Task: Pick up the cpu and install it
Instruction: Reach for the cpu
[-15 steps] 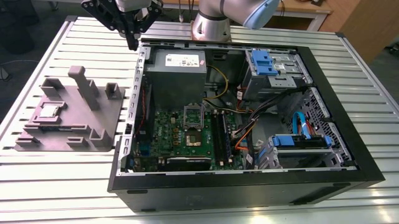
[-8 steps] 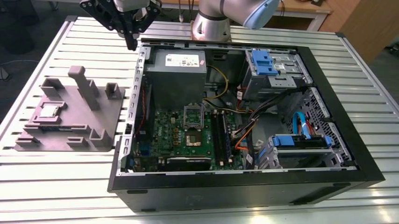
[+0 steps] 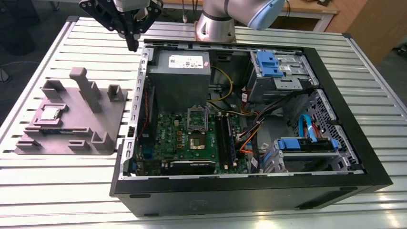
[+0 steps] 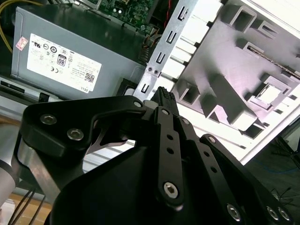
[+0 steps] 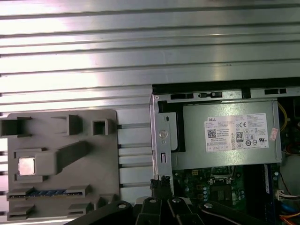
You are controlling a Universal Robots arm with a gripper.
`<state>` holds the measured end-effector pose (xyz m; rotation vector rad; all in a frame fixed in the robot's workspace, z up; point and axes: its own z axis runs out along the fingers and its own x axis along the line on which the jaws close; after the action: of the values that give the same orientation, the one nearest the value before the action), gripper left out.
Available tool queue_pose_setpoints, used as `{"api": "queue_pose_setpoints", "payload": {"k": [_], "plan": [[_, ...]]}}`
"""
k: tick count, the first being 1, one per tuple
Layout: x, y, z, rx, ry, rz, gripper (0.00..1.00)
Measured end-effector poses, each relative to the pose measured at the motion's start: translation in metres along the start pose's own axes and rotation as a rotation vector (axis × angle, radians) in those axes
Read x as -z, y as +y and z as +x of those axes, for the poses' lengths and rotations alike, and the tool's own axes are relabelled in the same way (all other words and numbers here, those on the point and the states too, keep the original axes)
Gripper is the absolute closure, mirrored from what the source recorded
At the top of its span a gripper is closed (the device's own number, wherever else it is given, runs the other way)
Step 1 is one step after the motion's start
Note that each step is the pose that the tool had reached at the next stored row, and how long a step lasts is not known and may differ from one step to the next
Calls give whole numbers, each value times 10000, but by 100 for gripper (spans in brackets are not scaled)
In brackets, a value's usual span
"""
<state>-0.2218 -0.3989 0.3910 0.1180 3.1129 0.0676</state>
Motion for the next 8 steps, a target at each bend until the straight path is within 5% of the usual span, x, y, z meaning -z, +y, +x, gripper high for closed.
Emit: {"api": "queue_pose_setpoints", "payload": {"k": [8], "plan": [[1,-3,35,0,0,0,89]]}}
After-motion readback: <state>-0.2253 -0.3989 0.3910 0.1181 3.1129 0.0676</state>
